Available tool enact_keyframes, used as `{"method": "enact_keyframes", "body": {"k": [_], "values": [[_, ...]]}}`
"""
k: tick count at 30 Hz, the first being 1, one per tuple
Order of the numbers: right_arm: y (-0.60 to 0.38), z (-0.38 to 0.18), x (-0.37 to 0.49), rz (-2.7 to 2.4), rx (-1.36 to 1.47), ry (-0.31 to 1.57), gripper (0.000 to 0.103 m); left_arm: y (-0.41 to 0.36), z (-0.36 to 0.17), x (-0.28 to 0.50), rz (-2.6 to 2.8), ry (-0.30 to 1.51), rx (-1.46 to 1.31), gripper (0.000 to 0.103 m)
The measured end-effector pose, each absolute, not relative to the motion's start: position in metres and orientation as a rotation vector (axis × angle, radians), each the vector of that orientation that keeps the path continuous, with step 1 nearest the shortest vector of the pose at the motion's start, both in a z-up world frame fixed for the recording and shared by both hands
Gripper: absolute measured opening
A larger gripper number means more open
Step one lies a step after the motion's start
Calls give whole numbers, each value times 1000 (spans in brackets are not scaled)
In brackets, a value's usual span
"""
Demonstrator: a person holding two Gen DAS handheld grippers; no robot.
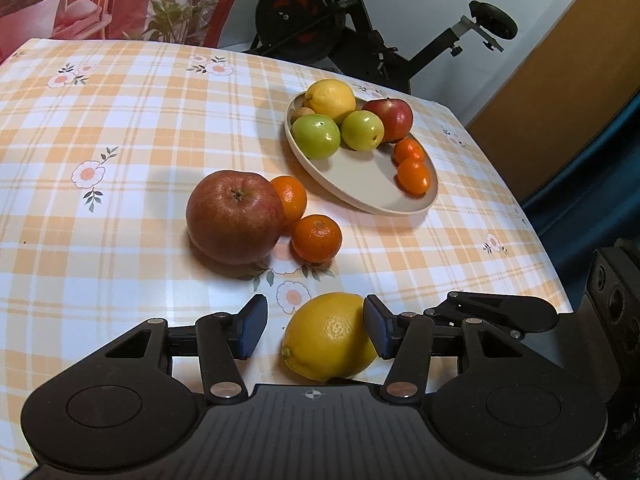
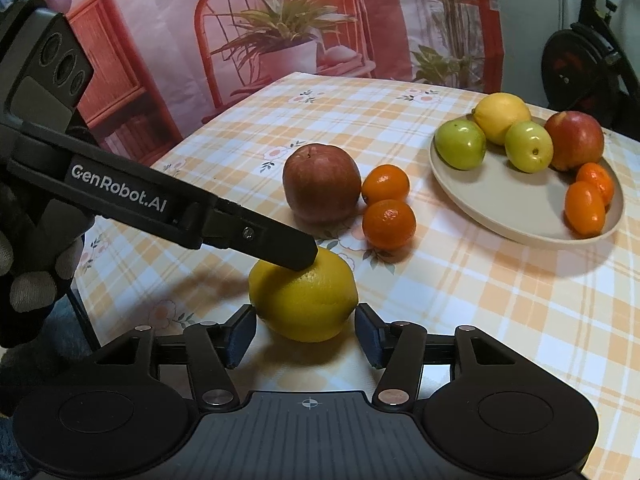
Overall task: Organize fruits
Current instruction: 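Close both tools around the large yellow lemon from opposite sides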
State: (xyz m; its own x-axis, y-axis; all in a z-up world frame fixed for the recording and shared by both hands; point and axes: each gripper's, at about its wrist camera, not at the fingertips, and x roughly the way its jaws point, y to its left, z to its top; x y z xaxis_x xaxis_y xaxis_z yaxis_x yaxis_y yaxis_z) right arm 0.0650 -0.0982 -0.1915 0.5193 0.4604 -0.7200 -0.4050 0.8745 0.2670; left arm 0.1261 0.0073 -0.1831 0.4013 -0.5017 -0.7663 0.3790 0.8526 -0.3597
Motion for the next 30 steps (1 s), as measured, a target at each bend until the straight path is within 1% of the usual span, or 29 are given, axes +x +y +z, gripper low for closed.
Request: {"method": "enact_keyframes", "body": {"k": [8, 16, 19, 30], "values": [[-101, -189, 65, 497, 78, 852, 51, 7, -186, 127, -579, 1021, -137, 54], [-101, -192, 68, 489, 84, 865, 51, 7, -188, 132, -583, 1024, -166, 54], [-102, -195, 68, 480, 88, 872, 51, 7, -189, 135, -586, 1025, -185, 50], [-103, -198, 69, 505, 80, 834, 51, 8, -191, 139, -587, 1020, -208, 48]]}}
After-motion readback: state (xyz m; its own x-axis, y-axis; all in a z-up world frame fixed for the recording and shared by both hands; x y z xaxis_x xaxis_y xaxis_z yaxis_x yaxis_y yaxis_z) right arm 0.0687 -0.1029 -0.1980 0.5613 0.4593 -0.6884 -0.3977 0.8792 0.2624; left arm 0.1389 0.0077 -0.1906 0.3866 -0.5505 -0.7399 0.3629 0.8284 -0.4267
